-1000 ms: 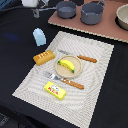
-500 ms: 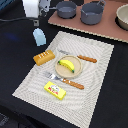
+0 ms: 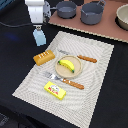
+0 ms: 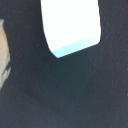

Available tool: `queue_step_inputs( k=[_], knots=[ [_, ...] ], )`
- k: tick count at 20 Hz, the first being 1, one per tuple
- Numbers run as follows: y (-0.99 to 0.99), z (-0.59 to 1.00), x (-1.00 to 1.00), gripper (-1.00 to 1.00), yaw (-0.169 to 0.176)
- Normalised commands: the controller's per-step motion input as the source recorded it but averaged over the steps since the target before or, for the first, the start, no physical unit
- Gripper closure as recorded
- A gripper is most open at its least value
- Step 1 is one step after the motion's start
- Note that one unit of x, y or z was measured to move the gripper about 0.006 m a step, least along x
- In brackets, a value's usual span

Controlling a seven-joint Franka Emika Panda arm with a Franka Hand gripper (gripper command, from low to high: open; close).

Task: Interact with the objects in diverse but meaningful ways.

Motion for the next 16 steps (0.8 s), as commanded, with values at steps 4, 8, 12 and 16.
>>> queue_step_inputs(
  k=[4, 8, 12, 16],
  knots=[
    [-0.02, -0.37, -0.05, -1.00, 0.047],
    [0.00, -0.40, -0.19, -1.00, 0.077],
    [0.00, -0.33, -0.20, -1.00, 0.081],
    [0.00, -0.30, -0.22, -1.00, 0.072]
  ],
)
